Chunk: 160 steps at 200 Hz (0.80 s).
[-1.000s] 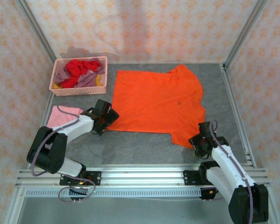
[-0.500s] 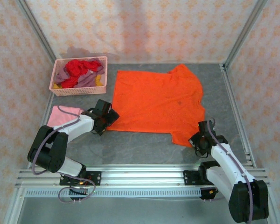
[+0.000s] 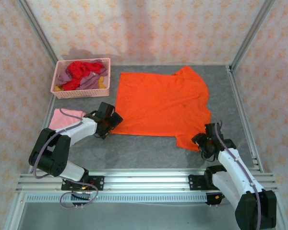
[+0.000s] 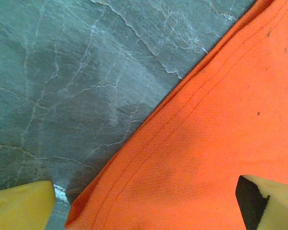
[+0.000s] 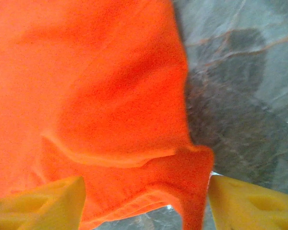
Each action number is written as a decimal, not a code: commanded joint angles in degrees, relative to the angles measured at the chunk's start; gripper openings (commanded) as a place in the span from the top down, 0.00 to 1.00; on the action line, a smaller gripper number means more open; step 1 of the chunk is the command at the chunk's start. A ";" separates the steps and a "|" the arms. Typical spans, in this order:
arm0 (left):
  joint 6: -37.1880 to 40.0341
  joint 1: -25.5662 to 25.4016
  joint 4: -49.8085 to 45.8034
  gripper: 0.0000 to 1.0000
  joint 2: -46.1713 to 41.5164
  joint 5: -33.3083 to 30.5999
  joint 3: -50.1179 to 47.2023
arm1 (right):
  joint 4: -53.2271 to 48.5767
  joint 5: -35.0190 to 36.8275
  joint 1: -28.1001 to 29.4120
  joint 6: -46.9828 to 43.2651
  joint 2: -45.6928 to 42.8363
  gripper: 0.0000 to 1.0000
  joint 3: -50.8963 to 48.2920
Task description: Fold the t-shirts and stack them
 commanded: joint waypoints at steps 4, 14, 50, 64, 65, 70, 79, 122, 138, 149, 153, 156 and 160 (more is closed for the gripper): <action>0.30 0.32 0.91 0.02 0.88 -0.01 1.21 | -4.91 6.41 -0.63 -1.79 1.48 0.29 2.50; 0.43 0.29 0.82 0.02 0.70 -0.09 1.14 | -5.10 6.78 -1.13 -2.74 2.26 0.29 2.94; 0.39 0.29 0.99 0.02 0.50 -0.25 0.86 | 0.61 2.32 -1.95 -5.05 4.80 0.43 2.42; 0.37 0.29 1.09 0.02 0.48 -0.10 0.87 | 3.15 -0.39 -1.96 -4.85 6.03 0.50 1.97; 0.33 0.29 1.09 0.02 0.46 -0.10 0.88 | 3.36 -0.56 -1.96 -4.85 6.12 0.51 1.94; 0.30 0.29 1.09 0.02 0.39 -0.03 0.84 | 3.91 -1.22 -1.96 -4.81 6.56 0.53 1.83; 0.30 0.29 1.11 0.02 0.28 -0.18 0.79 | 4.33 -1.59 -1.96 -4.93 7.44 0.58 1.83; 0.15 0.29 0.65 0.02 -0.39 -0.30 0.71 | 4.55 -1.69 -1.96 -5.29 7.97 0.74 1.41; -0.62 0.29 0.26 0.02 -0.91 -0.61 0.35 | 4.31 -1.61 -1.96 -5.22 7.92 0.83 0.97; -1.44 0.21 0.27 0.02 -1.59 -0.75 -0.22 | 4.12 -1.69 -1.96 -5.20 7.80 0.93 0.78; -1.81 0.20 0.29 0.02 -1.94 -0.84 -0.58 | 4.03 -1.69 -2.00 -5.14 7.72 0.96 0.77; -2.17 0.20 0.30 0.02 -2.16 -0.88 -0.81 | 3.94 -1.69 -1.96 -5.12 7.59 0.99 0.77; -2.55 0.20 0.43 0.02 -2.55 -0.97 -1.10 | 3.87 -1.74 -1.96 -5.11 7.47 1.00 0.71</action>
